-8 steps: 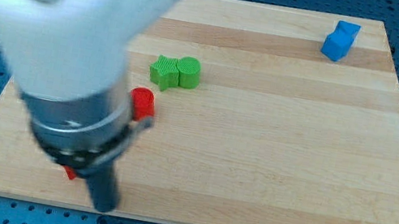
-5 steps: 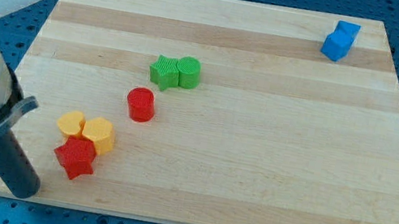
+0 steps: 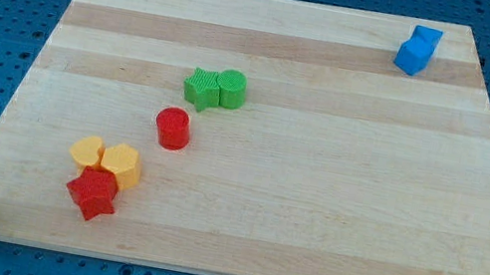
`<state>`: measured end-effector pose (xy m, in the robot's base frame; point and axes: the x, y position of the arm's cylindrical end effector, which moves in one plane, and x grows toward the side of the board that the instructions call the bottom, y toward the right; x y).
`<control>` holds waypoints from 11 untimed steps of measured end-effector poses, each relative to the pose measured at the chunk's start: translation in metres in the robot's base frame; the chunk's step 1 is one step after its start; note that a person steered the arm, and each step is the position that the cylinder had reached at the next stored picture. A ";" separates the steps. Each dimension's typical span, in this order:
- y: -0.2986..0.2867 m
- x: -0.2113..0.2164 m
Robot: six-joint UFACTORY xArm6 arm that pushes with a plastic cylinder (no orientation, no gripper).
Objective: Push the red star towards the bottom center of the board
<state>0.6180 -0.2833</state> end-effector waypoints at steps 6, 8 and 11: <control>0.141 -0.049; 0.138 -0.047; 0.256 -0.031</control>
<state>0.5870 -0.0268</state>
